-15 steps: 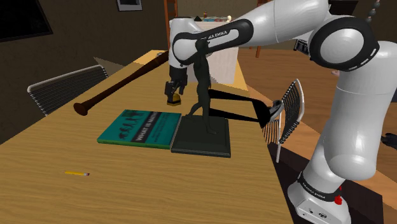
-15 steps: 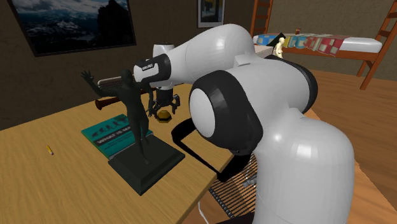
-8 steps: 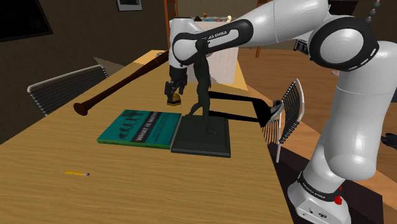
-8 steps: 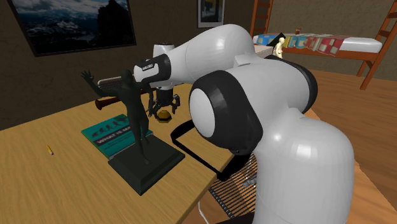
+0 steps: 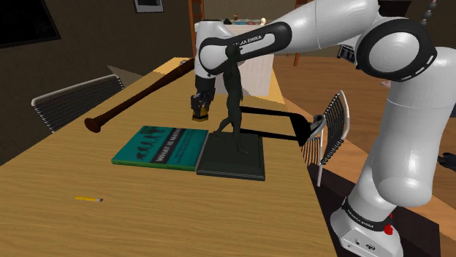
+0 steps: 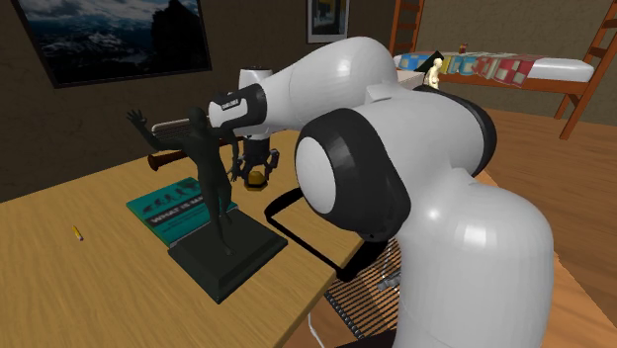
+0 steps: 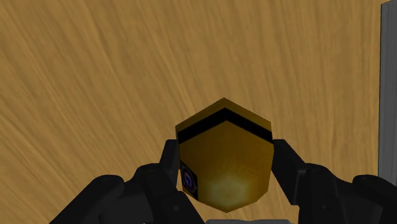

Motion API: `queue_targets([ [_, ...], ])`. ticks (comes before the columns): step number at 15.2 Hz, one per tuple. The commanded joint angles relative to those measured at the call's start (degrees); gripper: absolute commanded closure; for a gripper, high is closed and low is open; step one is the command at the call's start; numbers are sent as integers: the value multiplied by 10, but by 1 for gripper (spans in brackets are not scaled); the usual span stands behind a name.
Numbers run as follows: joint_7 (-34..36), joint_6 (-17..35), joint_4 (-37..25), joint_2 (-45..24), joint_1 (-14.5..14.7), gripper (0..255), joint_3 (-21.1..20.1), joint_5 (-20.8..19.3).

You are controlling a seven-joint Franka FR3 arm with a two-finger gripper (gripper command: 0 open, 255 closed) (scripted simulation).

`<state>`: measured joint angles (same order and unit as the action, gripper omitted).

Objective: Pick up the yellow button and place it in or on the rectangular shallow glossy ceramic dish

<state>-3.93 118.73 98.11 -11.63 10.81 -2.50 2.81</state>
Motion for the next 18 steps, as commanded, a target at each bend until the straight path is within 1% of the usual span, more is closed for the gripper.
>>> queue_targets([
  [1,-1,0,5,-2,0,255,0,-2],
  [3,3,-3,-3,-7,2,255,-1,-3],
  [18,8,-117,-111,-1,2,255,0,-4],
])
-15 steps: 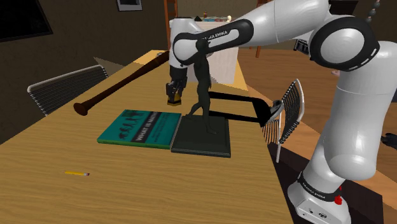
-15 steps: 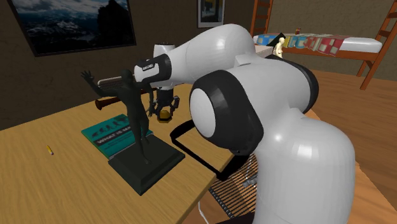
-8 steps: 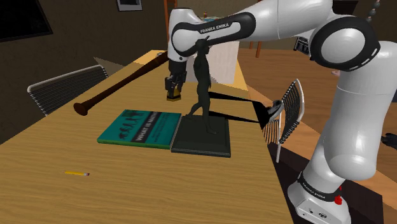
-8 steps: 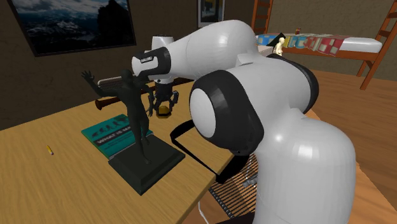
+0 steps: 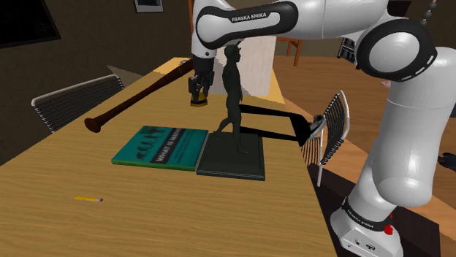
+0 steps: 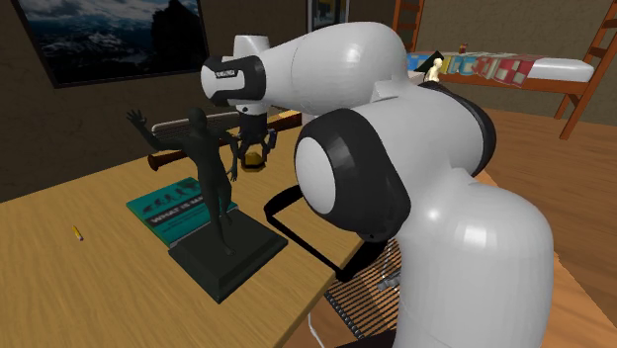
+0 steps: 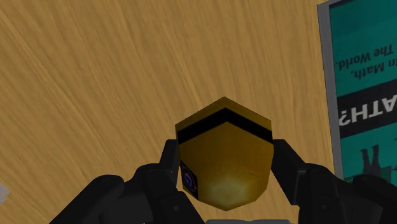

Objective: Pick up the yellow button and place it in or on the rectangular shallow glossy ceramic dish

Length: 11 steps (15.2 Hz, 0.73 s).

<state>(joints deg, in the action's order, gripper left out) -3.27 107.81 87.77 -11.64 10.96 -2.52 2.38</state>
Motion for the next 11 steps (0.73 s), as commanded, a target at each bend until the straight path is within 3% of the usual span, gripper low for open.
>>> queue_targets([
  [1,1,-15,-16,-1,0,255,0,0],
  [8,4,-71,-81,-10,1,255,0,-1],
  [11,-13,-47,20,65,-10,255,5,5],
])
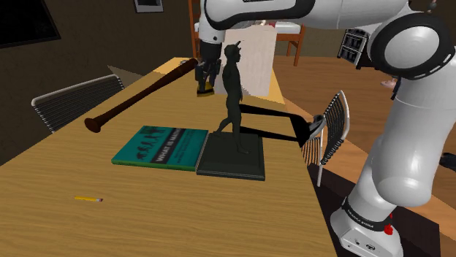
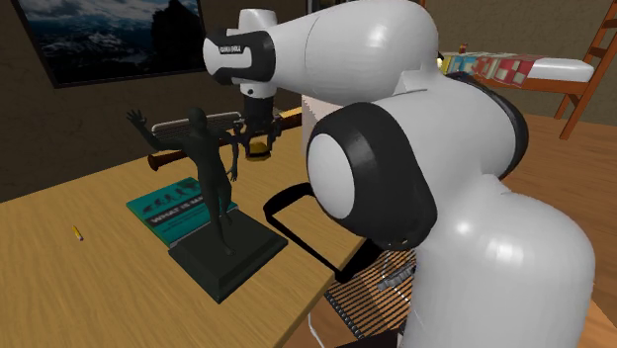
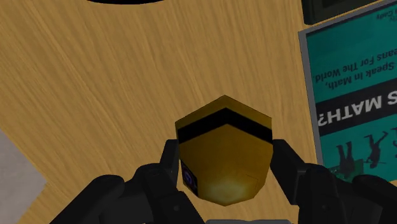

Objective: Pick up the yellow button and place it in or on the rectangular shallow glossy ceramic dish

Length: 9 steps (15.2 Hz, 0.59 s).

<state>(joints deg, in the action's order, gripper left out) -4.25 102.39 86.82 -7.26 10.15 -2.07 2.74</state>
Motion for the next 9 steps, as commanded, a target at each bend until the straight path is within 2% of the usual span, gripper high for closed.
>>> queue_targets([
  [1,-9,13,59,45,-5,255,3,3],
  [9,-57,31,254,219,-26,255,28,9],
])
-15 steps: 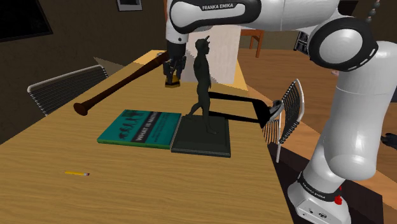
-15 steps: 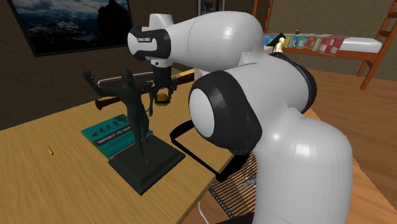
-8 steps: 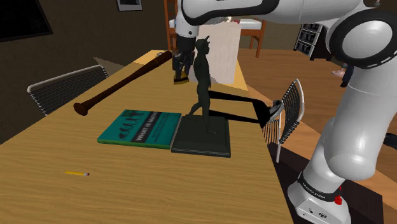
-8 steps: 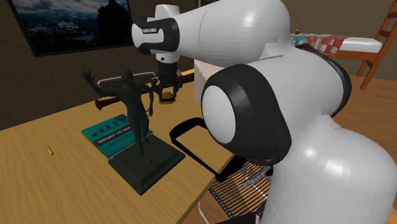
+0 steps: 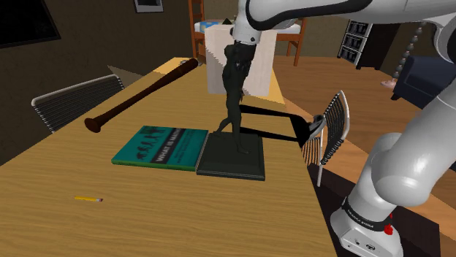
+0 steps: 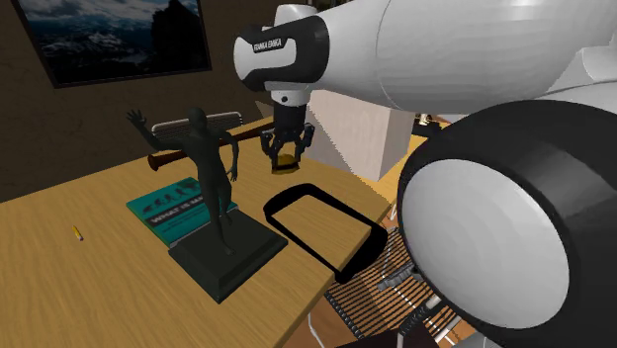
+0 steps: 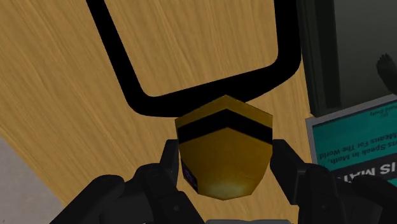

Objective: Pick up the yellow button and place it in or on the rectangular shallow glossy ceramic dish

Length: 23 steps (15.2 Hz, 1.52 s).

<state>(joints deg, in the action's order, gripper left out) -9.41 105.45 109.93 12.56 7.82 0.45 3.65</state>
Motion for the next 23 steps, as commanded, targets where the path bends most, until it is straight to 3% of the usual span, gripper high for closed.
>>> queue_targets([
  [1,-12,0,43,42,-5,255,7,-1],
  [11,-73,-40,200,235,-34,255,53,-23],
  [23,-78,50,297,242,-36,255,55,-24],
])
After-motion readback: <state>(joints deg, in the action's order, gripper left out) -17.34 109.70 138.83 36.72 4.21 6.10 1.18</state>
